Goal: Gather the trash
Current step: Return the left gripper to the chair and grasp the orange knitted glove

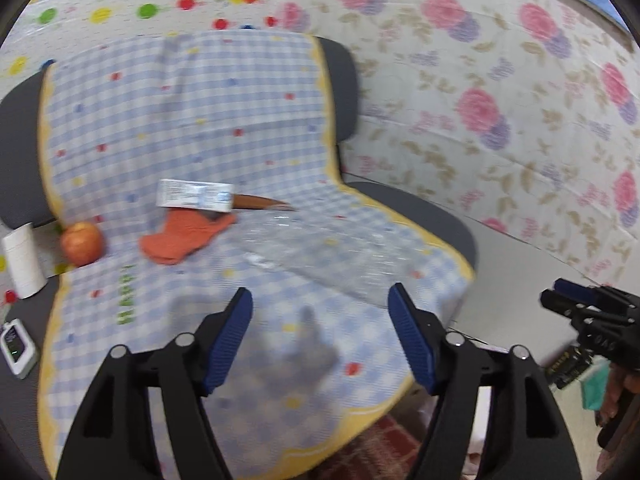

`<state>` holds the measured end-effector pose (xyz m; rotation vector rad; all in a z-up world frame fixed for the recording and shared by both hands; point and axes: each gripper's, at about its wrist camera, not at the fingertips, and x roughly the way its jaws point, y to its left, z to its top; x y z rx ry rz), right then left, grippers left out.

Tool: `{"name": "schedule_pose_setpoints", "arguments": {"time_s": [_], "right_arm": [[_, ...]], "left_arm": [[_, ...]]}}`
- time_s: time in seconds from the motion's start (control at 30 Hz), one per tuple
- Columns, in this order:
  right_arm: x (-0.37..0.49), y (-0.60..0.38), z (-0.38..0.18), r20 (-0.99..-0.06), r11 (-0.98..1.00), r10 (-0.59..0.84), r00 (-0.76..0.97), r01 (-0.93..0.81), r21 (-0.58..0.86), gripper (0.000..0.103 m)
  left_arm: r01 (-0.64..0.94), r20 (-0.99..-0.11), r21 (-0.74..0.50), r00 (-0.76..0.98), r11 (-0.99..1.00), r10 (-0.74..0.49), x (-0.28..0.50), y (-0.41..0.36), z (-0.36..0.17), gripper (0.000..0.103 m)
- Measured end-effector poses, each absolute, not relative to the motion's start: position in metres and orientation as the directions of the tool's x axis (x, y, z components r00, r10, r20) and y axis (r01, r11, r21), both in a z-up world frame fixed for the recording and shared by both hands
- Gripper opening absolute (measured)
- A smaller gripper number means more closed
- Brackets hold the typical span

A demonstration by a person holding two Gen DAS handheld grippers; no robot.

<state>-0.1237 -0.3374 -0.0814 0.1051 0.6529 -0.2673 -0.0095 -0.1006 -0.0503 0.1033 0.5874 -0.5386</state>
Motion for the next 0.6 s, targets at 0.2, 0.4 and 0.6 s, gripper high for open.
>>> {"name": "schedule_pose_setpoints", "arguments": {"time_s": [0.2,0.4,0.6], "right_arm": [[-0.074,-0.322,-0.074,-0.594,0.982,-0.157,0.789,0.188,-0.009,0.065],[-0.026,-0.31,-0.075,-0.593,0.992,-0.11,0.797,0.129,-0.01,0.065],[0.016,-0.305,-0.073,-0.592,0.995,-0.086,0.801,0.104,-0.004,0.065]], "left_arm": [[0.338,-0.558,-0.043,0.772,0.94,-0.304,0.028,-0.055,-0.053,0.089],[0.255,-0.588,-0.008,0.781,0.967,-0.211,0.065,-0.041,-0.066,0.089],[0.235,-0.604,-0.017,0.772,0.972,-0.197,0.1,-0.039,-0.07,0.089]]}}
